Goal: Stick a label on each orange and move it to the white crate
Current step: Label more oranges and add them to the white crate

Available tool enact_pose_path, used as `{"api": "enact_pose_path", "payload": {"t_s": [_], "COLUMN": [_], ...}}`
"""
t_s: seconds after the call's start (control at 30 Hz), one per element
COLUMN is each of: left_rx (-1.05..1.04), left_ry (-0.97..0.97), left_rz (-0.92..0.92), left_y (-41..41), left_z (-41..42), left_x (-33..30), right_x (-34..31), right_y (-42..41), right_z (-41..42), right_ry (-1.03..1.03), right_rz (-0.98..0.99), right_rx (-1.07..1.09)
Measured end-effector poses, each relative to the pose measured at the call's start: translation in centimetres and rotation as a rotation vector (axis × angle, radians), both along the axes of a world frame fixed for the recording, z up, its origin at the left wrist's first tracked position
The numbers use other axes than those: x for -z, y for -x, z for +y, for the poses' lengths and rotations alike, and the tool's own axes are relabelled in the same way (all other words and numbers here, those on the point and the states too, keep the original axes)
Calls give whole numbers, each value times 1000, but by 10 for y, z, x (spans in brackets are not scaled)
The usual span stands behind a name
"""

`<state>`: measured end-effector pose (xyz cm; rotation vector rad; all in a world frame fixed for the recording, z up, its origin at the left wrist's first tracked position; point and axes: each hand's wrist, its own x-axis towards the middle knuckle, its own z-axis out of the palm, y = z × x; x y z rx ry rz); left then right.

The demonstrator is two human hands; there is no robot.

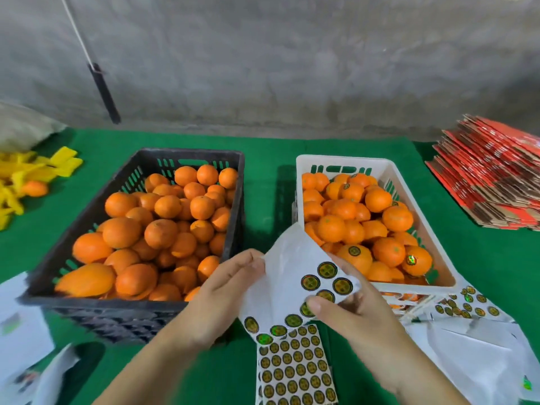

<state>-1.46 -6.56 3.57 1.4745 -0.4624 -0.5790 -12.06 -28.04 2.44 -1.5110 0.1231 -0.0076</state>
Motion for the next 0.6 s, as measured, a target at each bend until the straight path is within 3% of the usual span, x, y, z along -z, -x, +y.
{"api": "enact_pose_path", "payload": {"t_s": [0.03, 0.1, 0.17, 0.2, 0.27, 0.33, 0.43, 0.5, 0.57, 0.6], "left_rx": [16, -98, -362, -420, -312, -185, -290, -371, -514, -553], "left_ry": [-49, -254, -689, -971, -1457, -1709, -1735, -1628, -1351, -1083], "left_rz": [-81, -418, -778, -793, -595, -640, -847, -835, -702, -579], "left_y": [-10, -45, -94, -118, -150, -161, -158, -159, -149, -137], "left_z": [5, 21, 46, 59, 85, 97, 96, 90, 84, 82], "left_x": [-2, 1, 10, 14, 29, 51, 61, 50, 37, 28], "right_x": [1, 5, 7, 10, 16, 21, 29, 30, 29, 27], "right_y": [-2, -5, -5, -5, -2, -1, 2, 2, 0, -1], "right_z": [5, 8, 6, 4, 5, 11, 20, 22, 21, 20], "right_ry": [-25, 6, -35, -89, -152, -160, -216, -224, -231, -226], "right_rz": [-12, -20, -1, 5, 20, 35, 91, 116, 123, 119], "right_rx": [68, 179, 253, 282, 307, 344, 306, 284, 283, 290]}}
